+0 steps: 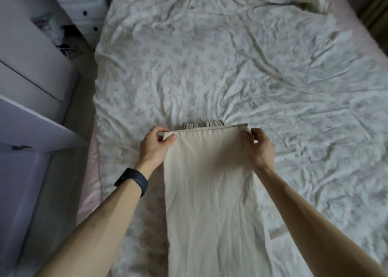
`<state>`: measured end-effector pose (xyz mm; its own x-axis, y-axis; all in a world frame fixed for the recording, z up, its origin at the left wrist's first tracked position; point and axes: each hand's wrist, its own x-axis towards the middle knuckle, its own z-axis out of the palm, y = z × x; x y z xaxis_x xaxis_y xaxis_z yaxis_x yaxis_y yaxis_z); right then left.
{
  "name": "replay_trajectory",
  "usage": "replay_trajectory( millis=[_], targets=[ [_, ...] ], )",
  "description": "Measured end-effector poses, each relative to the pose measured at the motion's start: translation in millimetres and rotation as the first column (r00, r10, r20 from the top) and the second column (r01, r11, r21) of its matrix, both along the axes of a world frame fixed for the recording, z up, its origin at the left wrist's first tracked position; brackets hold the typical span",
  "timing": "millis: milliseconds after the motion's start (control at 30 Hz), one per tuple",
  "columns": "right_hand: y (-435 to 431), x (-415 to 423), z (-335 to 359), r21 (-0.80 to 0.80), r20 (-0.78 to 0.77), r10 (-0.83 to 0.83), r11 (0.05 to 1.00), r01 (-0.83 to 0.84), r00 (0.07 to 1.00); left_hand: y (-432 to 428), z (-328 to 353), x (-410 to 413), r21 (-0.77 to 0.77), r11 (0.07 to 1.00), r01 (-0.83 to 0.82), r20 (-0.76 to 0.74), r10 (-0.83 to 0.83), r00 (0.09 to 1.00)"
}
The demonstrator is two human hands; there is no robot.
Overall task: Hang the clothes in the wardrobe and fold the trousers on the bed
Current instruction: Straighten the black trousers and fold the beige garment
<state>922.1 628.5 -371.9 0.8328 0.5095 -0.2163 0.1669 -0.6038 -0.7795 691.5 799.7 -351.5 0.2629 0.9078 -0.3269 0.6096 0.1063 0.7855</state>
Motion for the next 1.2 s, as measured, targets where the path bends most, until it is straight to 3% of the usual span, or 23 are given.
replay_trajectory(
  millis=[167, 267, 333, 367, 400, 467, 500, 567, 633, 700, 767, 833, 900, 1033, 1100, 1200],
  targets=[
    [68.4, 52.5, -42.8, -0.119, 0.072, 0.052, 0.992, -0.043, 0.996, 54.0, -43.7, 49.6, 0.04, 0.998, 0.047, -0.074, -0.044, 0.996],
    [94.1, 66.4, -69.3, -0.177, 0.082, 0.065, 0.983, -0.049, 0.994, 68.6, -65.1, 66.4, 0.085, 0.996, -0.001, -0.1, 0.01, 0.995],
    [100.2, 63.2, -78.1, -0.172, 0.096, 0.031, 0.985, -0.014, 0.995, 58.4, -76.4, 69.4, 0.245, 0.966, 0.076, -0.303, 0.002, 0.953],
    [96.3, 55.0, -81.3, -0.182, 0.179, 0.045, 0.983, -0.012, 0.983, 43.5, -80.6, 67.5, 0.384, 0.908, 0.169, -0.412, 0.005, 0.911],
    [88.3, 38.4, -84.9, -0.206, 0.318, 0.098, 0.978, -0.033, 0.943, 21.1, -84.5, 65.2, 0.491, 0.823, 0.287, -0.471, -0.027, 0.882],
    [60.6, -11.2, -90.2, -0.225, 0.546, 0.299, 0.952, -0.206, 0.783, -37.1, -98.3, 54.9, 0.551, 0.638, 0.538, -0.527, -0.235, 0.817],
    [46.2, -33.1, -96.7, -0.276, 0.574, 0.437, 0.899, -0.339, 0.692, -60.7, -108.0, 46.2, 0.511, 0.581, 0.633, -0.571, -0.321, 0.756],
    [31.7, -44.3, -109.1, -0.453, 0.448, 0.687, 0.726, -0.517, 0.572, -65.2, -125.3, 29.7, 0.333, 0.598, 0.729, -0.67, -0.394, 0.63],
    [26.2, -29.3, -122.8, -0.601, 0.295, 0.733, 0.641, -0.477, 0.613, -35.7, -136.3, 17.2, 0.146, 0.736, 0.662, -0.753, -0.352, 0.557],
    [22.5, -13.0, -129.9, -0.659, 0.258, 0.649, 0.66, -0.361, 0.716, -4.6, -139.2, 14.4, 0.056, 0.816, 0.575, -0.815, -0.295, 0.498],
    [16.4, -15.9, -123.9, -0.599, 0.297, 0.531, 0.751, -0.278, 0.794, 0.3, -132.7, 21.4, 0.115, 0.772, 0.625, -0.82, -0.281, 0.498],
    [-4.1, -39.5, -111.4, -0.548, 0.353, 0.515, 0.791, -0.273, 0.781, -30.8, -120.8, 26.6, 0.243, 0.715, 0.655, -0.758, -0.282, 0.589],
    [-39.3, -74.0, -103.2, -0.533, 0.374, 0.586, 0.77, -0.351, 0.719, -87.7, -113.0, 17.3, 0.284, 0.672, 0.684, -0.709, -0.333, 0.622],
    [-109.1, -128.3, -93.2, -0.466, 0.339, 0.676, 0.725, -0.507, 0.654, -190.1, -108.9, -25.6, 0.223, 0.593, 0.774, -0.694, -0.461, 0.553],
    [-132.5, -126.7, -88.9, -0.494, 0.283, 0.667, 0.717, -0.492, 0.689, -194.2, -103.9, -49.1, 0.25, 0.574, 0.78, -0.695, -0.454, 0.557],
    [-164.8, -108.0, -87.1, -0.667, 0.134, 0.581, 0.652, -0.36, 0.803, -178.8, -92.5, -70.8, 0.251, 0.582, 0.774, -0.76, -0.376, 0.53]
  ],
)
